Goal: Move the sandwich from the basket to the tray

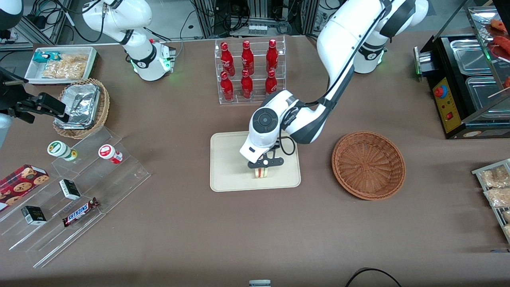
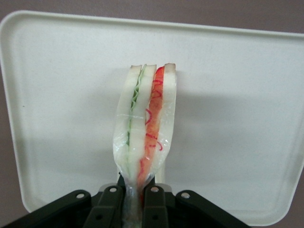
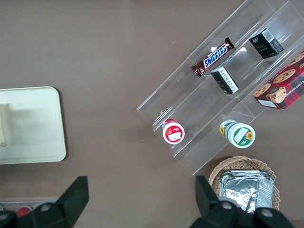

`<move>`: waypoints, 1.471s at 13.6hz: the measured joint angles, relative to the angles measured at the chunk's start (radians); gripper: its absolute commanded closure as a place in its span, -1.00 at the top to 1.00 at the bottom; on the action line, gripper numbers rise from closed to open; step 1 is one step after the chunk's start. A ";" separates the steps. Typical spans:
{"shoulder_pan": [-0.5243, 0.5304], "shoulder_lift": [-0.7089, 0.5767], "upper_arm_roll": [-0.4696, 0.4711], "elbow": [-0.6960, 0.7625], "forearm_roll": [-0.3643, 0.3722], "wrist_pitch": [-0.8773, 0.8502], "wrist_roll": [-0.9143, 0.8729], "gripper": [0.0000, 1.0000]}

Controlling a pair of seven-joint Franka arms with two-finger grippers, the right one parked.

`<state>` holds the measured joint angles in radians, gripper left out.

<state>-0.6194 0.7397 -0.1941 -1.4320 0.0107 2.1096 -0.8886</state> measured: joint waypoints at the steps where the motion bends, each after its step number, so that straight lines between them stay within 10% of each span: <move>1: -0.007 0.009 0.000 0.000 0.000 0.004 -0.003 -0.86; 3: -0.020 0.019 0.000 0.000 0.000 0.009 -0.011 -0.54; 4: -0.023 0.022 0.000 0.000 0.000 0.010 -0.017 0.89; 5: -0.026 0.022 0.000 0.000 0.000 0.012 -0.024 1.00; 20: 0.016 -0.135 0.113 0.042 0.047 -0.240 -0.078 1.00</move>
<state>-0.6031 0.6049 -0.0814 -1.3904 0.0581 1.8698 -0.9661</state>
